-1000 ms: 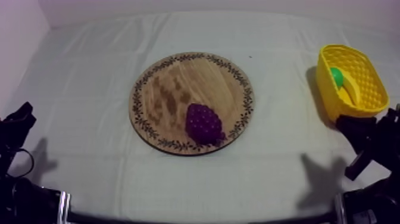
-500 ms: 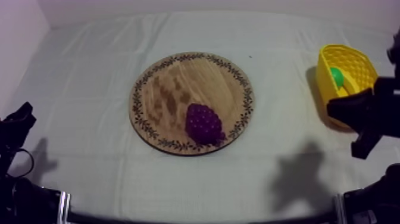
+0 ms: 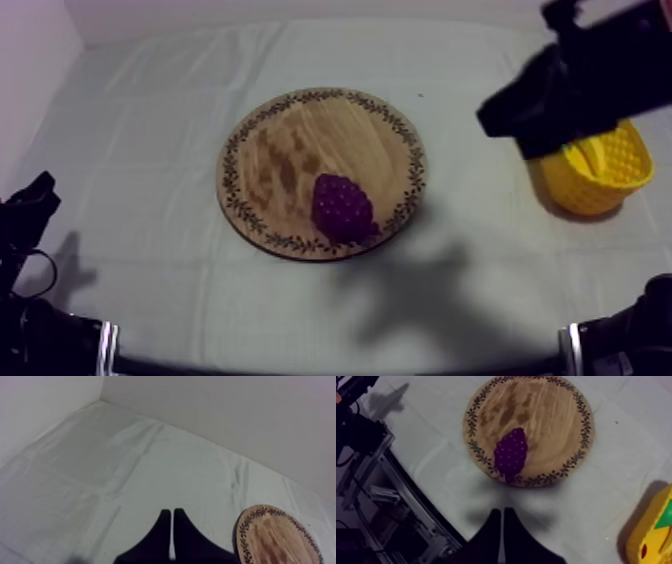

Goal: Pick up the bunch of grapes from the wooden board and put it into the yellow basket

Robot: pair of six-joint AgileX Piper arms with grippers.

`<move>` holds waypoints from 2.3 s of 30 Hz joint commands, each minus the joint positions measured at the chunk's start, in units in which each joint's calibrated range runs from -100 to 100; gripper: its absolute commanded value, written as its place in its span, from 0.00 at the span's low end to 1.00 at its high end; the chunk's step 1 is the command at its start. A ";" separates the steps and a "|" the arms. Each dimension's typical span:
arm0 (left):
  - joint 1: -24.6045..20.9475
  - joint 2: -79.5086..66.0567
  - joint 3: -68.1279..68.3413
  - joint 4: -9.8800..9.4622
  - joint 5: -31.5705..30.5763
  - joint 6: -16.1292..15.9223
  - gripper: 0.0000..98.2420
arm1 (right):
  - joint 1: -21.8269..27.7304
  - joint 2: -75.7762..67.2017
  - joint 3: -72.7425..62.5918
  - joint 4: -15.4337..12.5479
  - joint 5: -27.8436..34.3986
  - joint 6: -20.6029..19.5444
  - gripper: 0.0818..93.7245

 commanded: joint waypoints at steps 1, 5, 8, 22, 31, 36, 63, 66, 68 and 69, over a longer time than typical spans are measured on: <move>0.02 0.02 -0.04 0.01 -0.01 -0.01 0.00 | -0.07 9.38 -8.68 -0.07 1.30 -1.66 0.00; 0.02 0.02 -0.04 0.01 -0.01 -0.01 0.00 | -0.11 17.68 -14.20 -0.20 3.18 -3.86 0.00; 0.02 0.02 -0.04 0.01 -0.01 -0.01 0.00 | 0.34 23.31 -17.99 -0.53 4.78 -4.89 0.00; 0.02 0.02 -0.04 0.01 -0.01 -0.01 0.00 | 2.76 40.57 -31.28 -0.58 10.07 -6.91 0.12; 0.02 0.02 -0.04 0.01 -0.01 -0.01 0.00 | 3.08 41.03 -31.71 0.29 10.72 -6.40 0.46; 0.02 0.02 -0.04 0.01 -0.01 -0.01 0.00 | 3.57 40.86 -31.66 -0.40 10.88 -6.12 0.58; 0.02 0.02 -0.04 0.01 -0.01 -0.01 0.00 | 3.32 57.38 -26.60 -3.10 6.34 -5.27 0.73; 0.02 0.02 -0.04 0.01 -0.01 -0.01 0.00 | 3.37 59.36 -26.59 -3.17 5.35 -5.11 0.72; 0.02 0.02 -0.04 0.01 -0.01 -0.01 0.00 | 3.39 60.58 -26.62 -3.16 4.86 -5.05 0.72; 0.02 0.02 -0.04 0.01 -0.01 -0.01 0.00 | 3.39 61.14 -26.63 -3.17 4.62 -5.03 0.72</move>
